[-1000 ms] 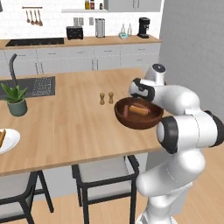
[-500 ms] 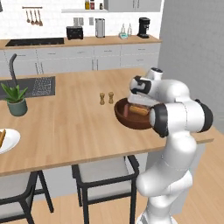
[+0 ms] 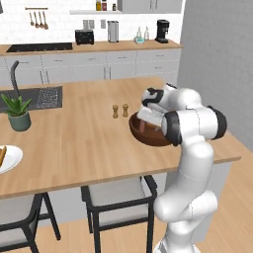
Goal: Place one bun and one sausage from the bowl on each plate.
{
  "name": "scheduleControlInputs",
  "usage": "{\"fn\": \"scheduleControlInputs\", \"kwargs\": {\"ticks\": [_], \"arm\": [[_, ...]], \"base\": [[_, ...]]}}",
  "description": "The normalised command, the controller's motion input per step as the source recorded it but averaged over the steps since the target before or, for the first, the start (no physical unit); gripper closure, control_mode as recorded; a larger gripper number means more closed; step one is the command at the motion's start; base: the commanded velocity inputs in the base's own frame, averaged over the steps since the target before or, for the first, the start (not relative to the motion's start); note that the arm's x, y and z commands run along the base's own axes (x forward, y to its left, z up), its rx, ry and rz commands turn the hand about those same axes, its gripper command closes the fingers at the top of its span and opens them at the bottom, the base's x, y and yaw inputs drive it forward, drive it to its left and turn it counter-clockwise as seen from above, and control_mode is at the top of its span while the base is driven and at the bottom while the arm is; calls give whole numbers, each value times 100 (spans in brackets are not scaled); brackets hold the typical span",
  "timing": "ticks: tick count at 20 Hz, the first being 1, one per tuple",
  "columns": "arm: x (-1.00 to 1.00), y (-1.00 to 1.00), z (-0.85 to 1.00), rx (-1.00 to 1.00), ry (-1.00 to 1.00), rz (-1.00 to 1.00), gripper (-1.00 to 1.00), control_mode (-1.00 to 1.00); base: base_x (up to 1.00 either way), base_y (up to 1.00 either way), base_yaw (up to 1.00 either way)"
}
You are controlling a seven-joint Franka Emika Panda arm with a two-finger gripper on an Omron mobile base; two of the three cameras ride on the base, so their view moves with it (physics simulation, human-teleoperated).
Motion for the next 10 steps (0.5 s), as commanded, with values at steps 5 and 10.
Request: {"fn": "scheduleControlInputs", "kwargs": {"ticks": [5, 10], "arm": [[28, 9, -30, 16, -11, -4, -100, -100], [48, 0, -26, 8, -12, -2, -100, -100]], "base": [[0, 0, 0], [0, 0, 0]]}}
